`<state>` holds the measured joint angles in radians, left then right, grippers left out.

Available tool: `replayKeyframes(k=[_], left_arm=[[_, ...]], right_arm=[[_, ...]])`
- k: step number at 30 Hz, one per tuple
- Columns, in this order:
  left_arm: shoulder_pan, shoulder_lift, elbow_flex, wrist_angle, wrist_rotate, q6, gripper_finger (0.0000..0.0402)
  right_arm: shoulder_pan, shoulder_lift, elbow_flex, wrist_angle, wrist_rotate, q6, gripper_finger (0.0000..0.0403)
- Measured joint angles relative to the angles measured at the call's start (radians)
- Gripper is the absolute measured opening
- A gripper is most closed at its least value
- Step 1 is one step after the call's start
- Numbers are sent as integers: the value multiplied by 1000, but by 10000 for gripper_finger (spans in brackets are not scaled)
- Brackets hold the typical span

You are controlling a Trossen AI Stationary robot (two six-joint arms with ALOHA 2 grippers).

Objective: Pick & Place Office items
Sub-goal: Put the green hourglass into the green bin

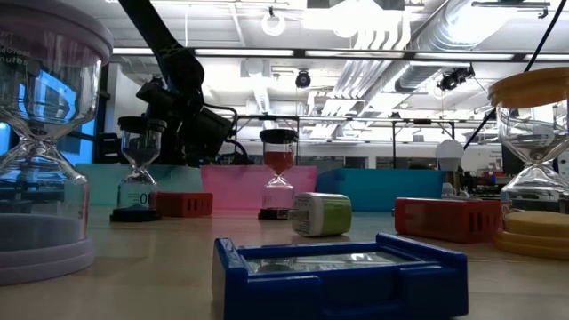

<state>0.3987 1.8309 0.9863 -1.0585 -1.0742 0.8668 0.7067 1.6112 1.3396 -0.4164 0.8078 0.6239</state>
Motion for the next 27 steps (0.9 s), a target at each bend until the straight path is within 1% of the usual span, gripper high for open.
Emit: replayKeyframes(k=[4, 18, 21, 25, 27], left_arm=[[-3, 0, 0, 0, 25, -19, 217], [-24, 0, 0, -1, -39, -10, 217], [-31, 0, 0, -3, -28, 4, 217], [-36, 0, 0, -33, -29, 15, 217], [-39, 0, 0, -66, -51, 19, 217]], right_arm=[[0, 0, 0, 0, 0, 0, 231], [0, 0, 0, 0, 0, 0, 231], [0, 0, 0, 0, 0, 0, 231], [0, 0, 0, 0, 0, 0, 231], [0, 0, 0, 0, 0, 0, 231]])
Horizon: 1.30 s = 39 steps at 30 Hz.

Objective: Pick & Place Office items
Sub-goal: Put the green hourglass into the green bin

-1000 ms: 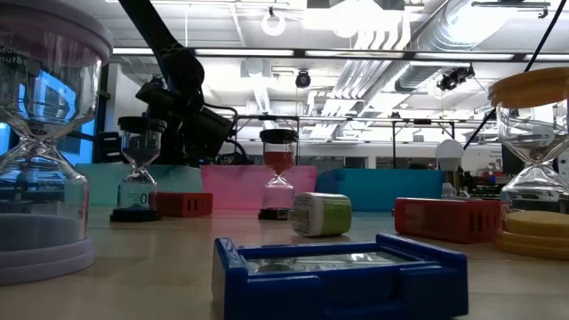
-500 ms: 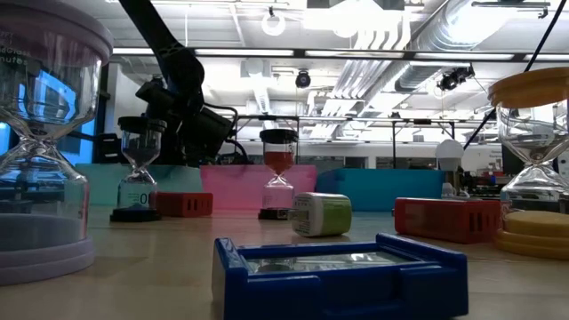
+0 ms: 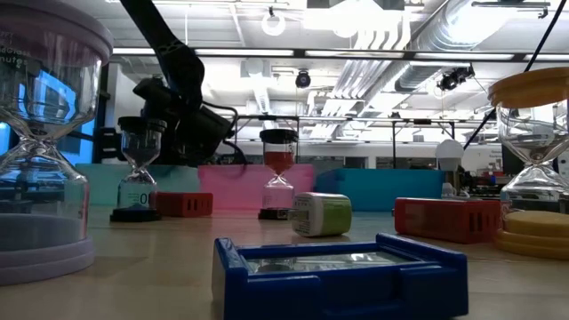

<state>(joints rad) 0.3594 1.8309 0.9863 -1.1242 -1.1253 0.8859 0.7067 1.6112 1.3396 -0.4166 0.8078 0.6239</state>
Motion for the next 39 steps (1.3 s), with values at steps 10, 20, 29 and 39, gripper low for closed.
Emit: replayKeyframes(k=[10, 20, 29, 39], left_arm=[[-4, 0, 0, -33, 54, -28, 217], [-4, 0, 0, -30, 23, -48, 217], [-4, 0, 0, -29, 24, -68, 217], [-4, 0, 0, -27, 25, -71, 217]], right_arm=[[0, 0, 0, 0, 0, 0, 231], [0, 0, 0, 0, 0, 0, 231], [0, 0, 0, 0, 0, 0, 231], [-2, 0, 0, 0, 0, 0, 231]])
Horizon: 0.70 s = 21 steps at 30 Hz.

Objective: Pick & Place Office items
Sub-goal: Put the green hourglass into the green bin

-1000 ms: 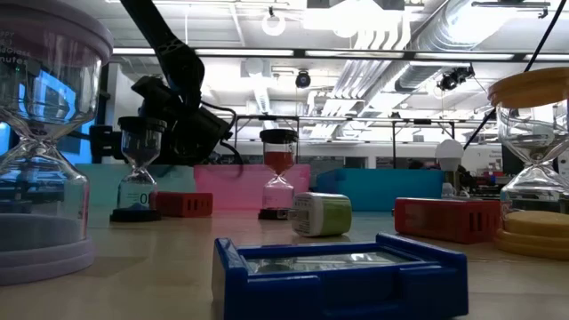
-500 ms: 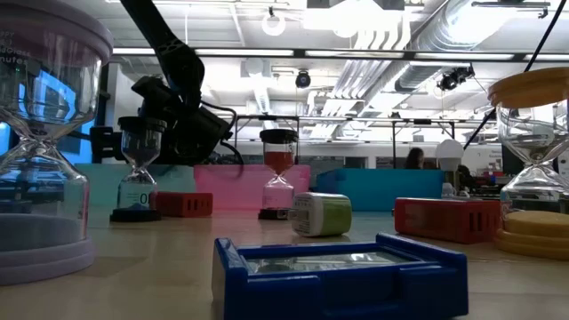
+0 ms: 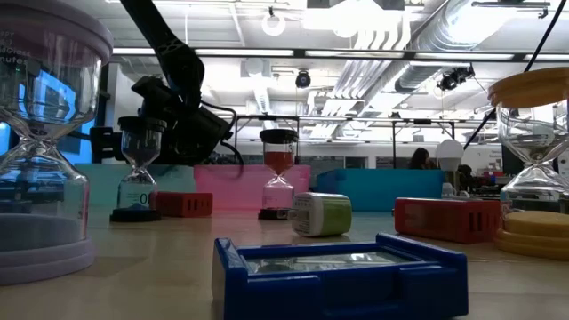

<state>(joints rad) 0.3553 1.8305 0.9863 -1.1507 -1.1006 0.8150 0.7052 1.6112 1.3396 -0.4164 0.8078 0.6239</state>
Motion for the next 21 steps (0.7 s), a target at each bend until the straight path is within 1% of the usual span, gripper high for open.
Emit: replayKeyframes(k=[7, 12, 18, 21], left_arm=[[0, 0, 0, 3, -1, 20, 217], [0, 0, 0, 4, 26, -35, 217], [0, 0, 0, 3, 29, -27, 217], [0, 0, 0, 3, 30, 7, 217]], right_arm=[[-1, 0, 0, 0, 0, 2, 231], [-1, 0, 0, 0, 0, 0, 231], [-6, 0, 0, 0, 0, 0, 231], [-6, 0, 0, 0, 0, 0, 231]])
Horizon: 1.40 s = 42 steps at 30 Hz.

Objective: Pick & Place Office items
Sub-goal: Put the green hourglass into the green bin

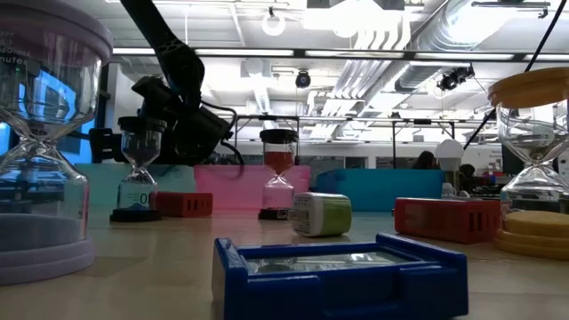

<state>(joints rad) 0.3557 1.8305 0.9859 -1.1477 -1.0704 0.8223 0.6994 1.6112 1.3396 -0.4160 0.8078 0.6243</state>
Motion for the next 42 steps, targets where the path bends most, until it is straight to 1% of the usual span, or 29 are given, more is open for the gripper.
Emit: replayKeyframes(k=[15, 19, 22, 30, 42], left_arm=[[-6, 0, 0, 0, -4, 15, 217], [-6, 0, 0, 0, 6, -32, 217], [-6, 0, 0, -4, 23, -35, 217], [-10, 0, 0, -4, 10, -11, 247], [-9, 0, 0, 0, -1, 16, 249]], right_arm=[[-1, 0, 0, 0, 0, 0, 231], [-2, 0, 0, 0, 0, 0, 231], [-2, 0, 0, 0, 0, 0, 231], [-2, 0, 0, 0, 0, 0, 231], [-1, 0, 0, 0, 0, 0, 231]])
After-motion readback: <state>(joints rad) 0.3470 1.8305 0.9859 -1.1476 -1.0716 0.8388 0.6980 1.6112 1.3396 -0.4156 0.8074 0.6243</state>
